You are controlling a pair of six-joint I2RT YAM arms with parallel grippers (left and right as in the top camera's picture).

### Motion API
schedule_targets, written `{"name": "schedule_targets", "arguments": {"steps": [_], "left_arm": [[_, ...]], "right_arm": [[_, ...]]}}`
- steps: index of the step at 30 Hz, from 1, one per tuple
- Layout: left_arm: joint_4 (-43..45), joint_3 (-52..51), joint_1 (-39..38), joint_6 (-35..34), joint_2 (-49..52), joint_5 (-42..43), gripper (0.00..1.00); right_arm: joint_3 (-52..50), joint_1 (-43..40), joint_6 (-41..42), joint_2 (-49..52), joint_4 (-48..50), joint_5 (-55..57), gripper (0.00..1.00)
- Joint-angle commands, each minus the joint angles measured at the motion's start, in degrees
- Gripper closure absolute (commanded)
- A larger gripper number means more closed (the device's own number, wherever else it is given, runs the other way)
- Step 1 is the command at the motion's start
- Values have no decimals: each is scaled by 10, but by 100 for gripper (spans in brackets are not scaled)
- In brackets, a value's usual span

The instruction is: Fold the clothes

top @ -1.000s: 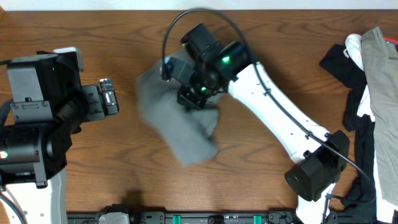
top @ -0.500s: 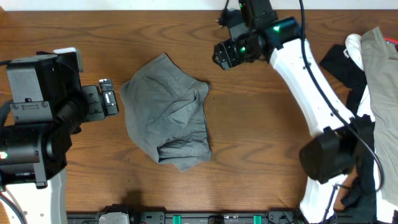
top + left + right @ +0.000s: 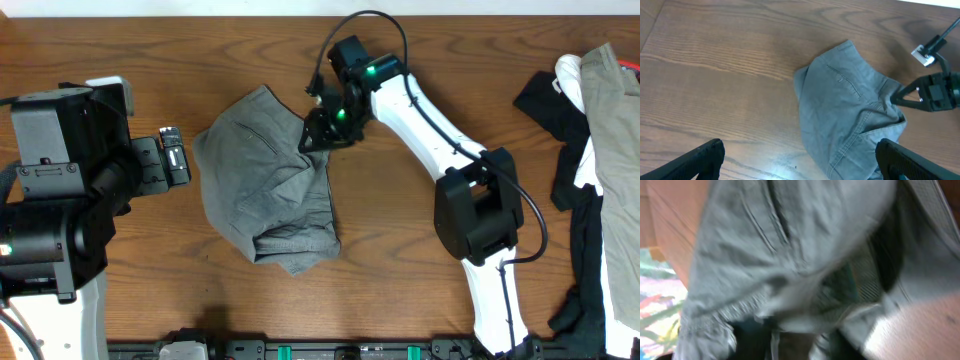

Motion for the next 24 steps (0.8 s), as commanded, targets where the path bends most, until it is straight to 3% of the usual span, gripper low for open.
{"name": "schedule_targets", "arguments": {"steps": [1,10,17,20,24], "left_arm": [[0,4,2,-1,1,-1,2],[1,4,2,-1,1,-1,2],[2,4,2,-1,1,-1,2],[3,4,2,-1,1,-1,2],[5,4,2,-1,1,-1,2]], "right_arm": [[9,-6,31,-22,25,-9,98],[143,-119,-4,-126,70,111,99],[227,-194,0,-174,29,103,96],[220,-185,48,-166,-72,103,56],[171,-133,76,-136,-160,101,34]]}}
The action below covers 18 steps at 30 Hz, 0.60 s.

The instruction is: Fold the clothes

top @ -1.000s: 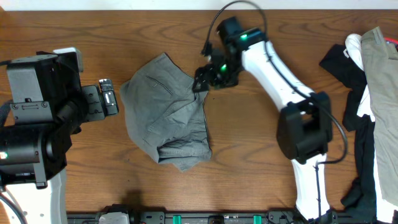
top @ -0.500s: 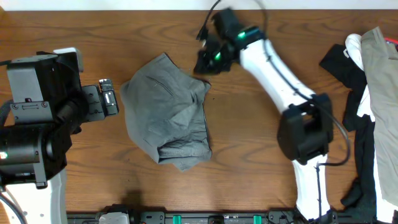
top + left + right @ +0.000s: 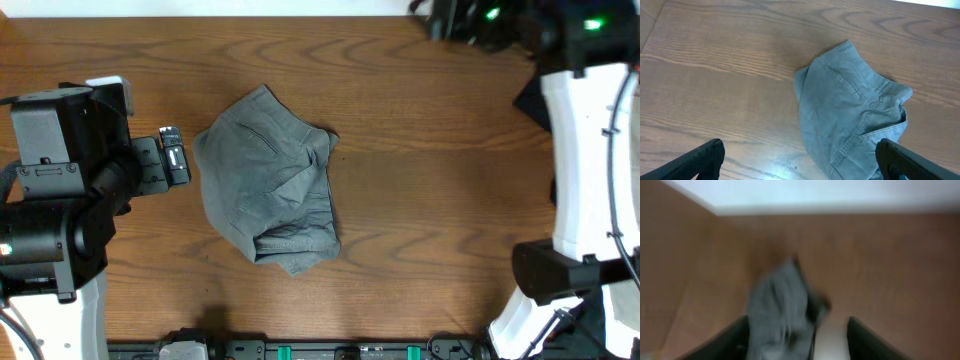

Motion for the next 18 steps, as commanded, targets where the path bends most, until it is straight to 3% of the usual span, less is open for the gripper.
{"name": "schedule_targets", "arguments": {"steps": [1,5,13,18], "left_arm": [[5,4,2,-1,1,-1,2],[7,4,2,-1,1,-1,2],[-2,4,2,-1,1,0,2],[-2,4,2,-1,1,0,2]], "right_arm": [[-68,56,47,70,-21,-4,32],[-150,115,120,107,31,-3,22],[-233,169,278,161,181,-3,20],[-256,191,315,174,206,9,33]]}}
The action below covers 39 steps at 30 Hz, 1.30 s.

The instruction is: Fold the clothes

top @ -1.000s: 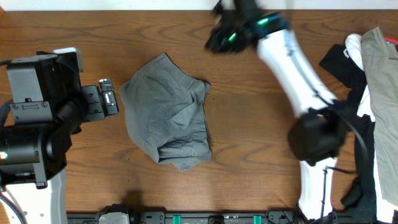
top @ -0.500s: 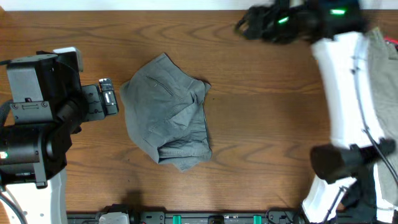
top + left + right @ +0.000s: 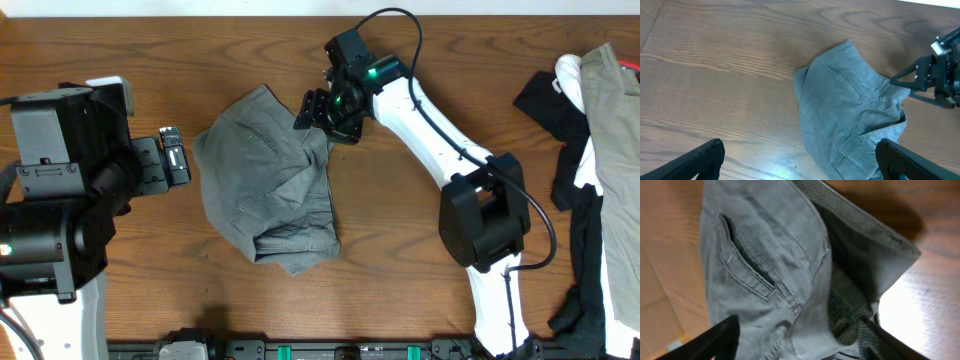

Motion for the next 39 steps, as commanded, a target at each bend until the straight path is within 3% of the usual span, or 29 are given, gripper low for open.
{"name": "schedule_targets", "arguments": {"steps": [1,6,8,10,11,18,23,31,35,39], "left_arm": [[-1,4,2,-1,1,-1,2],[0,4,2,-1,1,-1,2],[0,4,2,-1,1,-1,2],[0,4,2,-1,1,-1,2],[0,4,2,-1,1,-1,2],[0,4,2,-1,-1,-1,2],[1,4,2,-1,-1,-1,2],[6,4,2,-1,-1,-1,2],[14,4,2,-1,-1,-1,2],[16,4,2,-1,-1,-1,2]], "right_arm": [[-15,16,52,12,-3,11,37],[-15,20,52,32,-29,20,53],[-15,19,45,33,-31,23,79],[-15,18,45,33,-33,25,96],[-15,17,42,33,-33,25,99],[0,-36,-71,-24,-28,69,99],[56,-150,-125,-135,-28,133,99],[180,-318,-202,-237,6,65,99],[210,-330,-235,-253,49,-12,99],[210,-291,-251,-247,77,-53,99]]}}
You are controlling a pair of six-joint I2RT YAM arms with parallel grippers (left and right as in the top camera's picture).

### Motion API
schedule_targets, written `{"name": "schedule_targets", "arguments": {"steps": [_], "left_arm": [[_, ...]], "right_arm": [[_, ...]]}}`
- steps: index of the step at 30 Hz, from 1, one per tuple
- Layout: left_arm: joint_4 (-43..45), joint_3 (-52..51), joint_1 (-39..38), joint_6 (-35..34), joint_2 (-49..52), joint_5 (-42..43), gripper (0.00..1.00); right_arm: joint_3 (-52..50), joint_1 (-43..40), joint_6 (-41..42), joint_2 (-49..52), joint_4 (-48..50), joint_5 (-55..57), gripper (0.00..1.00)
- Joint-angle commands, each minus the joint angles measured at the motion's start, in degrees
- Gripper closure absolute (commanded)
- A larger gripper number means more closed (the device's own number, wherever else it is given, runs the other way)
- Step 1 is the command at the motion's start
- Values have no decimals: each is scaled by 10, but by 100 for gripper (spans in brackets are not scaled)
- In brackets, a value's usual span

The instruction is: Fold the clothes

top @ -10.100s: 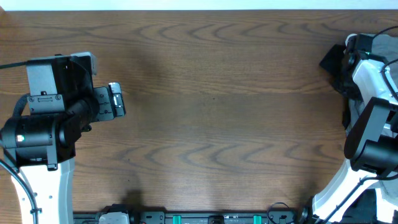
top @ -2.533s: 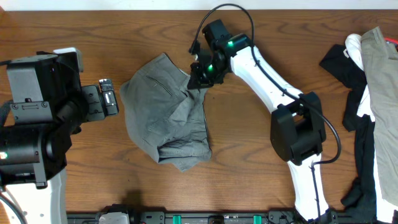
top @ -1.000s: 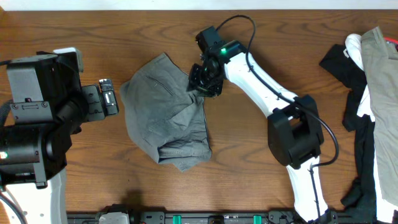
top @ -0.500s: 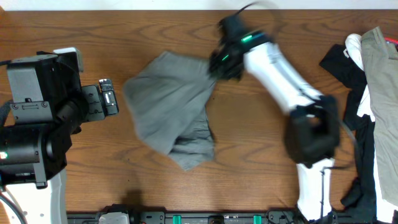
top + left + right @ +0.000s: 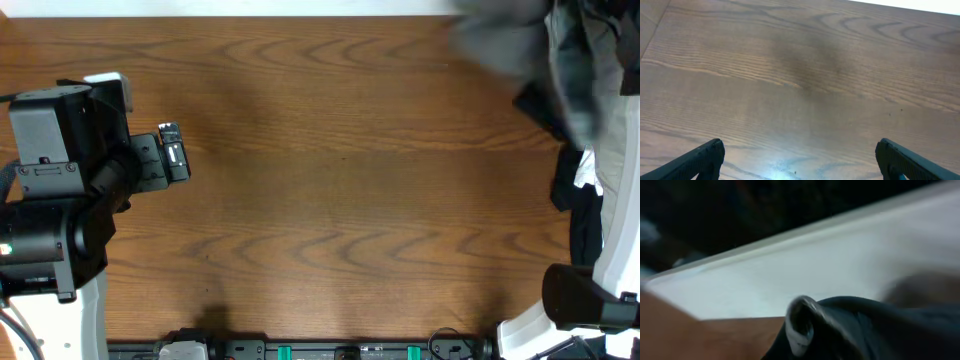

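Observation:
The grey shorts [image 5: 500, 45] are a blurred grey streak off the table's far right corner, beside the clothes pile [image 5: 592, 110]. In the right wrist view dark blurred cloth [image 5: 865, 330] fills the space at my right gripper's jaws and hides its fingers; the gripper looks shut on the shorts. My left gripper [image 5: 801, 152] is open over bare wood at the left, its two fingers [image 5: 702, 157] wide apart with nothing between them.
The wooden table [image 5: 320, 180] shows bare wood through its middle. The pile of black, white and khaki garments lies along the right edge. The left arm's body [image 5: 50, 200] stands at the left edge, the right arm's base [image 5: 590, 300] at the lower right.
The grey shorts have gone from the middle of the table to the far right corner by the pile. My right gripper, then at their right edge, has moved with them. The left arm is unchanged.
My right gripper was at the right edge of the crumpled grey shorts, then far off at the table's back right with the shorts left lying. It was at their edge again, and now the shorts are off the table's middle, by the pile.

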Motion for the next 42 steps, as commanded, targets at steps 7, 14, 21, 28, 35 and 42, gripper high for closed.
{"name": "schedule_targets", "arguments": {"steps": [7,14,21,28,35,42], "left_arm": [[2,4,2,-1,-6,-1,2],[1,4,2,-1,-16,-1,2],[-3,4,2,-1,-15,0,2],[-22,3,2,0,1,37,2],[-23,-23,2,19,43,224,2],[-4,-57,-29,20,87,259,2]], "right_arm": [[2,168,-120,45,-11,-66,99],[-5,254,-137,51,-66,24,99],[-9,302,-151,78,-58,26,99],[-8,303,-149,72,23,6,99],[-7,303,-108,69,89,-4,99],[-7,305,-63,69,143,-2,99]]}}
